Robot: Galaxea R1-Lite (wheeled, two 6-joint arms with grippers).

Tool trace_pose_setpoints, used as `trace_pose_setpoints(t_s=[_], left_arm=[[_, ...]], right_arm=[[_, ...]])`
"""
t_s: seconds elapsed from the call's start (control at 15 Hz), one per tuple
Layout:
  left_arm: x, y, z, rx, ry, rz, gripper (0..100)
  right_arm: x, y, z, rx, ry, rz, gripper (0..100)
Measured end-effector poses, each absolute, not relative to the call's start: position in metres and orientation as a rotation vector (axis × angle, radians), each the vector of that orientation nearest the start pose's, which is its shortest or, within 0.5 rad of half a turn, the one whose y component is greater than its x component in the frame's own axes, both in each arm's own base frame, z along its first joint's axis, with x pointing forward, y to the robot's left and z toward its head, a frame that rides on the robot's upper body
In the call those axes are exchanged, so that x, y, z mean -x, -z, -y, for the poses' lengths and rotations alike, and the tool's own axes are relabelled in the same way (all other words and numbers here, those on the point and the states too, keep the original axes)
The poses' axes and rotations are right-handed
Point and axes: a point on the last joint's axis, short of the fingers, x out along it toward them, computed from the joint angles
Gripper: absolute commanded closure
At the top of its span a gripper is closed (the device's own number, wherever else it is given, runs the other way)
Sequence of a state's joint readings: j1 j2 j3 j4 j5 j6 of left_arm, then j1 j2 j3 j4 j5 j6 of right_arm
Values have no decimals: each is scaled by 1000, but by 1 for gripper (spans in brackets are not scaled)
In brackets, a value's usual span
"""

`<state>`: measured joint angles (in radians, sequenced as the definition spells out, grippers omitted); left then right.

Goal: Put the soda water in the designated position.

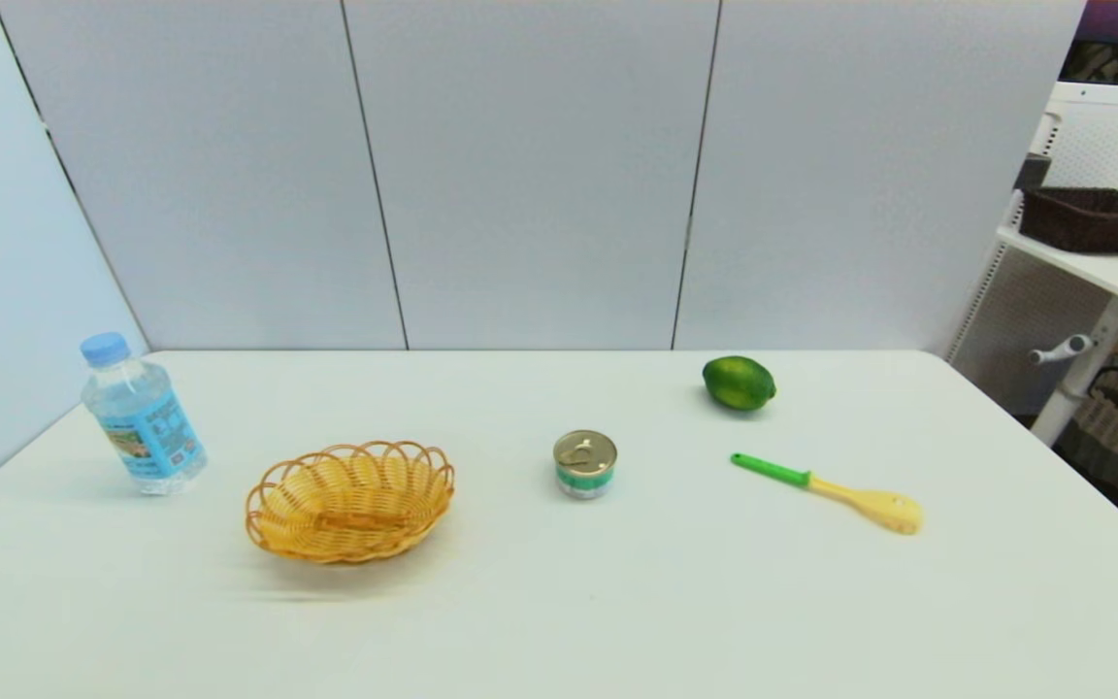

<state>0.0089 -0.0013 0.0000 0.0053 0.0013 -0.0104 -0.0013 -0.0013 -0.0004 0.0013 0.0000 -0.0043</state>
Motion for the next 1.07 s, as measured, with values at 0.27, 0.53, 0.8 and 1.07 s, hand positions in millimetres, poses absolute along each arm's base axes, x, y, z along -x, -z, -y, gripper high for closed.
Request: trace_pose_setpoints(t_s=[0.27,0.53,0.8,1.07], left_arm=[[23,-75,0,10,-11,-4,0],[23,-75,0,10,-10,-4,0],[23,-75,0,11,-10,-4,0],[23,-75,0,10,-10,-4,0]], right_arm=[[23,-75,0,4,2,0,0],[23,-76,0,4,2,0,0],[23,-76,0,4,2,0,0],[23,-76,0,4,2,0,0]])
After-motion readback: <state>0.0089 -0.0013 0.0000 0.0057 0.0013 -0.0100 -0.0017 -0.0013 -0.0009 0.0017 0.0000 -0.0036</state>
